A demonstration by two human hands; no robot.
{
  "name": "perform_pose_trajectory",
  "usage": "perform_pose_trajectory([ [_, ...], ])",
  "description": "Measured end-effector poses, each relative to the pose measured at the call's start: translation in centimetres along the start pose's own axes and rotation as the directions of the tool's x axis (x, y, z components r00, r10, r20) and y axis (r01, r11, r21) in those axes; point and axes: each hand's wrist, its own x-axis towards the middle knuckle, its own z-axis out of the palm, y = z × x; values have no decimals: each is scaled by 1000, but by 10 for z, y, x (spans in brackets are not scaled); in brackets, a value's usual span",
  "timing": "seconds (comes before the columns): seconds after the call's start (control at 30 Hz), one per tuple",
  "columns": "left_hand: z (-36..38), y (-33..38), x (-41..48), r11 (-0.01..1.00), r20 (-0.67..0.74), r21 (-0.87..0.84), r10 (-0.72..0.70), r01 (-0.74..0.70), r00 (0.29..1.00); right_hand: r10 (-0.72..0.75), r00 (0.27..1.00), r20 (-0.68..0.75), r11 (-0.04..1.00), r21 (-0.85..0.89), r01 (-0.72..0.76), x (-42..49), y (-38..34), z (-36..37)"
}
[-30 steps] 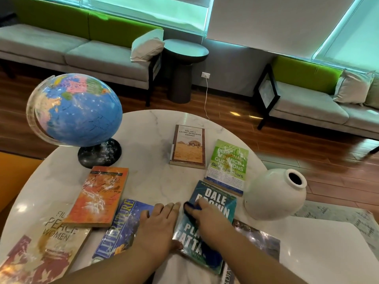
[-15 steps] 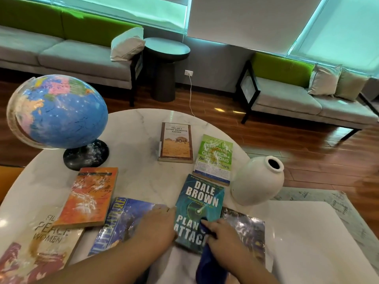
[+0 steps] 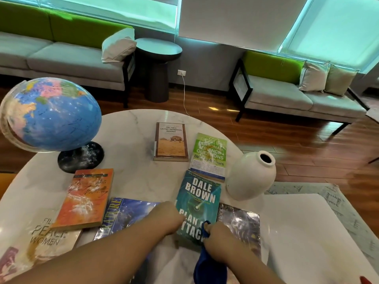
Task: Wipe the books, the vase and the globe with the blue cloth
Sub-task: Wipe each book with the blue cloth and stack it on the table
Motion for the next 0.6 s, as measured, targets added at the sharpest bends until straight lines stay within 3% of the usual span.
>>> perform_pose_trajectory([
  [0.1,6,-7,6,954,61,-295,-38,54,997,2,1000,-13,1000,17,-1,-3,1,-2],
  [0.2,11,-18,3,790,101,-601,-73,119,992,-48,997,-59,996,67,52,-7,5,-2],
  [0.33,6,-37,-1,731,-25,-683,-38,11,999,-47,997,-54,921,383,64,-9,9,-5],
  [0.43,-9,-51,-3,669,-51,-742,6,-42,999,-31,994,-108,847,524,83,-5,10,-11],
  [0.53,-31,-53,-1,531,-47,-847,-4,-38,999,8,989,-145,762,641,88,3,6,-17],
  [0.6,-43,-49,2,405,-62,-913,-20,-48,998,10,997,-82,723,689,49,11,1,-21],
])
